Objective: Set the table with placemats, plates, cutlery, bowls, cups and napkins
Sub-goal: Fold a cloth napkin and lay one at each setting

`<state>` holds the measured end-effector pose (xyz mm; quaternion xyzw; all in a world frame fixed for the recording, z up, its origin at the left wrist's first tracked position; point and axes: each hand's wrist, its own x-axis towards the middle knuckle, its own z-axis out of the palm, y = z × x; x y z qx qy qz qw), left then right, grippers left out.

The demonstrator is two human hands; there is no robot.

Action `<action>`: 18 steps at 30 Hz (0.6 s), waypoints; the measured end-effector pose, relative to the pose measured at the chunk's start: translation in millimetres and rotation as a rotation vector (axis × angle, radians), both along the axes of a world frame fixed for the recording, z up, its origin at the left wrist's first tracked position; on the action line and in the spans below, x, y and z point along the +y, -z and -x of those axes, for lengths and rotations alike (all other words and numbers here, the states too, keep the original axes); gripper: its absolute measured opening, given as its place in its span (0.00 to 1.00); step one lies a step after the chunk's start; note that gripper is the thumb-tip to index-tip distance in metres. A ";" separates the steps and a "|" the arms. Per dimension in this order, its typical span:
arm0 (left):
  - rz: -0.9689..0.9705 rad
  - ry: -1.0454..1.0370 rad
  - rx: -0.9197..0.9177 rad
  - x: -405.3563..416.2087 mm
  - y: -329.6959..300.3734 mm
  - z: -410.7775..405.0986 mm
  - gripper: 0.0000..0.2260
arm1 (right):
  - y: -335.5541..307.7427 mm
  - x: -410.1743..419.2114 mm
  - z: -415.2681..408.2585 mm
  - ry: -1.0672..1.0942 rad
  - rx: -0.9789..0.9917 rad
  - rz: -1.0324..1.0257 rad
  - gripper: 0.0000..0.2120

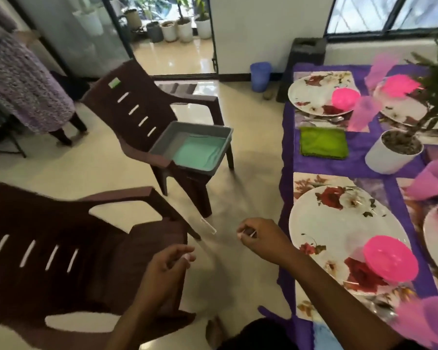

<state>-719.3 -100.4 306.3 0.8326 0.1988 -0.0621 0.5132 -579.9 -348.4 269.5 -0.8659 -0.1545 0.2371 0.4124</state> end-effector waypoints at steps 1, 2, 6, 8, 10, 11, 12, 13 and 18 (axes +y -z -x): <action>-0.002 0.035 -0.002 11.4 0.4 -9.9 0.10 | -0.5 4.9 -4.9 0.026 0.011 0.011 0.05; -0.004 0.079 -0.007 23.9 1.0 -22.6 0.10 | -0.6 10.2 -8.9 0.062 0.019 0.016 0.05; 0.017 0.214 -0.021 51.2 0.9 -81.2 0.10 | -3.9 25.3 -27.7 0.220 0.008 0.003 0.05; 0.065 0.243 0.011 56.1 4.3 -102.6 0.09 | -7.3 31.7 -37.3 0.241 0.017 0.012 0.05; 0.102 0.285 0.011 60.3 9.0 -126.3 0.09 | -12.1 37.6 -55.0 0.261 0.011 0.022 0.06; 0.114 0.296 0.012 63.0 11.4 -139.9 0.09 | -15.1 41.2 -67.6 0.275 0.001 0.030 0.06; 0.124 0.291 0.013 66.8 14.5 -156.6 0.08 | -16.5 45.5 -83.8 0.282 -0.014 0.042 0.07; 0.141 0.272 0.020 70.1 18.1 -171.6 0.08 | -17.3 49.7 -98.4 0.283 -0.022 0.058 0.07; 0.186 0.188 0.069 80.9 36.5 -252.2 0.10 | -12.7 66.9 -189.0 0.234 -0.013 0.094 0.09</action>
